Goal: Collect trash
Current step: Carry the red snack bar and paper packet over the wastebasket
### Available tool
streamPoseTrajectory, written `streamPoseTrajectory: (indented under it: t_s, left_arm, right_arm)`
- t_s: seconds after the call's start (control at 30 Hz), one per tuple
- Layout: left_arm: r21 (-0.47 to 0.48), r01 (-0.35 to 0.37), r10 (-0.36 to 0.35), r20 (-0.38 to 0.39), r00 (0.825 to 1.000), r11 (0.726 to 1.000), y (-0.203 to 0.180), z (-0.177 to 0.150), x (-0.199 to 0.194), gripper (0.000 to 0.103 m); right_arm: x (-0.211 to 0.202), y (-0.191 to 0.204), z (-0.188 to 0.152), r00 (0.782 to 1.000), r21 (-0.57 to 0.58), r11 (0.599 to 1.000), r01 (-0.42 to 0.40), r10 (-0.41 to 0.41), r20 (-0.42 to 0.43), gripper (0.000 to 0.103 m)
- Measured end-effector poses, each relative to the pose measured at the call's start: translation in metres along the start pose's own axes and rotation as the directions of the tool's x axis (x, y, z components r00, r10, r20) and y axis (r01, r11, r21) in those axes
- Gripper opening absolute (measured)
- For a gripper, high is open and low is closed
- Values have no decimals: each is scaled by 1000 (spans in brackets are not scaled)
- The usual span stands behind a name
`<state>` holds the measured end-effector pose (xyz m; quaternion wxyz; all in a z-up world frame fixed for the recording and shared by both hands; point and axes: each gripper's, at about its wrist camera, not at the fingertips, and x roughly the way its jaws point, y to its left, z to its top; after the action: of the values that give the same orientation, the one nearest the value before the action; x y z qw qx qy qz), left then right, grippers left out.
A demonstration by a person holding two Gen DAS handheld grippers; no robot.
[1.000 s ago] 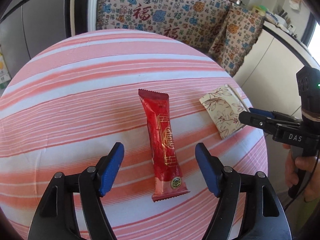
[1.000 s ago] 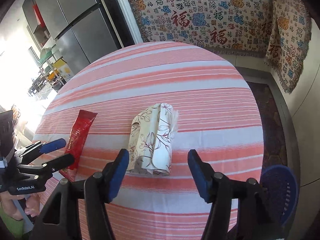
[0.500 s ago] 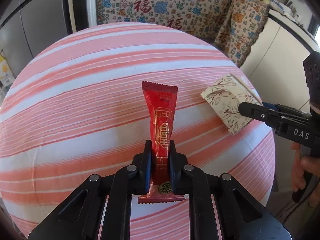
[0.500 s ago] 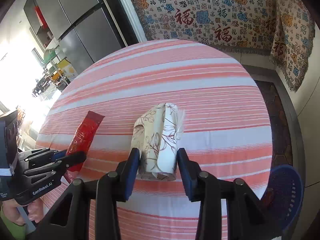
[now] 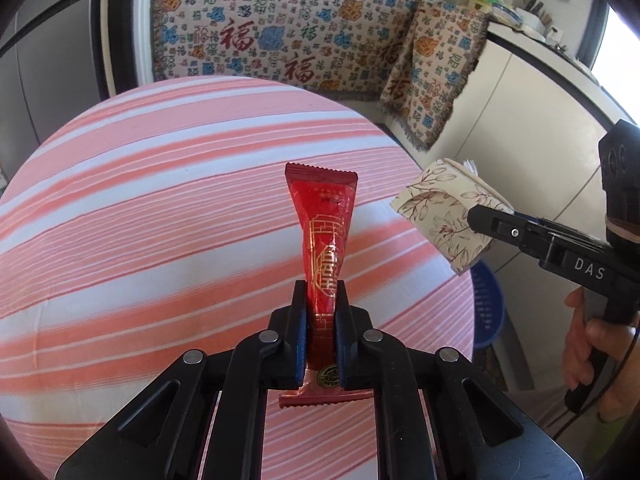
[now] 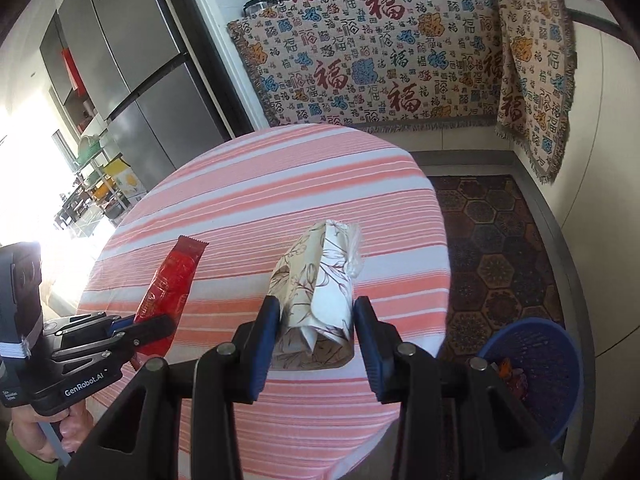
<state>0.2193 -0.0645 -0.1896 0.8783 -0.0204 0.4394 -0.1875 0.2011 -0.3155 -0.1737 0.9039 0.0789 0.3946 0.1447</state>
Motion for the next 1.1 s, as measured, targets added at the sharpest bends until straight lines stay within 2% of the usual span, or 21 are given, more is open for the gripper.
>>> streamPoseTrajectory:
  t_s: [0.43,0.57,0.67,0.87,0.97,1.1]
  left_arm:
    - [109,5,-6,6,1000,994,-73,14,8,9]
    - [148,48,-48,-2,999,988,-109,22,13,9]
    - [179,107,-105,-22,994,978,-145,24,21,9]
    - [236,237,-220,-97,971,942,-221,21,62,9]
    - [247,282,-250,-153,956,927,-251,16,95,9]
    - [253,324,-272,-219,937,912,-280,11,143,9]
  right_arm:
    - [-38,-54,-10,998,94,995,34,-39,55,39]
    - [-59,-85,-12,994,144,987,68,-80,79,39]
    - [-77,-117,-14,986,185,975,123,-141,88,39]
    - [-92,-197,-31,959,272,925,266,-282,21,39]
    - [-85,-233,-41,949,302,902,310,-313,-38,39]
    - [-64,-274,-53,942,336,880,335,-307,-135,39]
